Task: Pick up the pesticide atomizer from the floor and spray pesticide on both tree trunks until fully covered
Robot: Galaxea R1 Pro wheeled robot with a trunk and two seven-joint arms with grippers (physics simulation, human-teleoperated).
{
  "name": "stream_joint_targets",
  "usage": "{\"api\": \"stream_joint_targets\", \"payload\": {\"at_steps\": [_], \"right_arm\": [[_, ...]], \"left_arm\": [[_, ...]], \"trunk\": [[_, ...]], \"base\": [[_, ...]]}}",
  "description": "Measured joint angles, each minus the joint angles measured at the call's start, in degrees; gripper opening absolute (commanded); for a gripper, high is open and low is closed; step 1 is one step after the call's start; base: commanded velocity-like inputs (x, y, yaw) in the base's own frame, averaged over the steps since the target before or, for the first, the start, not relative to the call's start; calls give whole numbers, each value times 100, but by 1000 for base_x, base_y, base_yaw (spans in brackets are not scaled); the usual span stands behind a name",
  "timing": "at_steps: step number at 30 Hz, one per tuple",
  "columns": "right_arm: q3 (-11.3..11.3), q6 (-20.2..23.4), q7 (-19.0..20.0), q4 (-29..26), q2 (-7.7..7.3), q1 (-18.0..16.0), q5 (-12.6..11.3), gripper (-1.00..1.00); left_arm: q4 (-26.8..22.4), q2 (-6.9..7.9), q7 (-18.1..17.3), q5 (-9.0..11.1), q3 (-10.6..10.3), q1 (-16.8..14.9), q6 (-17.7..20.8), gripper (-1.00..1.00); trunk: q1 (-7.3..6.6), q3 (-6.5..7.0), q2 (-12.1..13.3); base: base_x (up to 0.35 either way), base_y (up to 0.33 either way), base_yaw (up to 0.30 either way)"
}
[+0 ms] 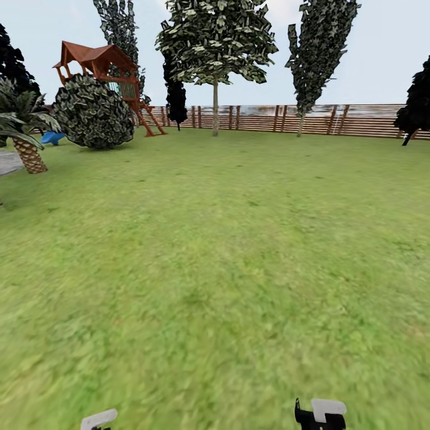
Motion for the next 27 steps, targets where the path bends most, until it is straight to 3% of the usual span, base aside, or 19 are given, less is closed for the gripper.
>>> {"api": "stream_joint_targets", "payload": {"at_steps": [27], "right_arm": [[-9, -5, -20, -11, 45, 0, -25, 100]], "left_arm": [[0, 0, 0, 0, 0, 2, 0, -100]], "trunk": [[0, 0, 0]], "base": [[336, 0, 0]]}}
